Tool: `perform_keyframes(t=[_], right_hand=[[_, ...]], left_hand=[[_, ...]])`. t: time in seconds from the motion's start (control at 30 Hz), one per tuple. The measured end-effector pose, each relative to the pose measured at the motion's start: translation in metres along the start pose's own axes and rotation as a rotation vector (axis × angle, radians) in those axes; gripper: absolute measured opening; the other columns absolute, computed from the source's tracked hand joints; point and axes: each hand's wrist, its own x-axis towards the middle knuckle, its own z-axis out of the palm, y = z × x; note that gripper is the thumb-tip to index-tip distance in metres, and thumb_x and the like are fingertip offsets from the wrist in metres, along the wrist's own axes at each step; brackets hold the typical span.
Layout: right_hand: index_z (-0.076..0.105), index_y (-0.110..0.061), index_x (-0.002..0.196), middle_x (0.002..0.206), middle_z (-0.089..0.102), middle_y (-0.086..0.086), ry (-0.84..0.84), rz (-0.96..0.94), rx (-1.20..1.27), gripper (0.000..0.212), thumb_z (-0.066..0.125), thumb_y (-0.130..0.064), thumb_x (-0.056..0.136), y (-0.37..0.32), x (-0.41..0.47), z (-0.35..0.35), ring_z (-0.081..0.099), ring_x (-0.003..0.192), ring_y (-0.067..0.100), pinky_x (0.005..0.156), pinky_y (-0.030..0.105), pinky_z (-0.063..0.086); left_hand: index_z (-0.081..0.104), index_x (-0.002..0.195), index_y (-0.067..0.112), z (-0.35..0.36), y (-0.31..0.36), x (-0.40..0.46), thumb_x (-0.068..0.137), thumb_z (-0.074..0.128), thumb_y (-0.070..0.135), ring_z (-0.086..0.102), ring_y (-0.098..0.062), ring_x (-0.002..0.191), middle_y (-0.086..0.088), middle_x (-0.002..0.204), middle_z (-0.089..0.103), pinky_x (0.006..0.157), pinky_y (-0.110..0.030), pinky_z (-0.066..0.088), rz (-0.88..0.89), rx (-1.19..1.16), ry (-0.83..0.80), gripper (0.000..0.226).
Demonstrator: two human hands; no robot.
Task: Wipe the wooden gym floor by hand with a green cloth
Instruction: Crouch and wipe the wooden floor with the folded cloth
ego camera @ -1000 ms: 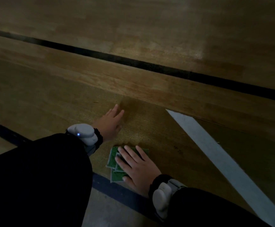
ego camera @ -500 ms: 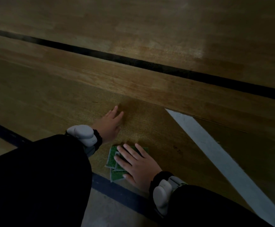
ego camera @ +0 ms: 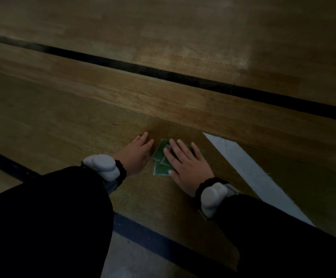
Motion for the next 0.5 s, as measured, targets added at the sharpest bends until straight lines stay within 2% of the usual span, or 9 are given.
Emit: perform_keyframes(t=[0.33,0.5], right_hand=[[-0.008,-0.029,0.152,0.158,-0.020,-0.002,0.041,0.363,0.043,0.061,0.019,-0.048,0.100,0.074,0.003,-0.026,-0.016,0.146,0.018,0.117,0.045,-0.011],[-0.006,-0.037,0.150,0.157,-0.025,0.002,0.080,0.563,0.084,0.060,0.019,-0.054,0.098,0.087,-0.001,-0.024,-0.022,0.144,0.028,0.113,0.051,-0.013]], left_hand=[[0.005,0.153,0.019,0.000,0.001,-0.002,0.102,0.038,0.024,-0.002,-0.023,0.148,-0.005,0.160,-0.010,0.118,-0.033,0.014,0.011,-0.003,0.014,0.061],[0.000,0.153,0.020,0.000,0.000,-0.001,0.100,0.043,0.027,-0.004,-0.024,0.148,-0.005,0.159,-0.014,0.119,-0.035,0.014,0.016,0.074,-0.020,0.068]])
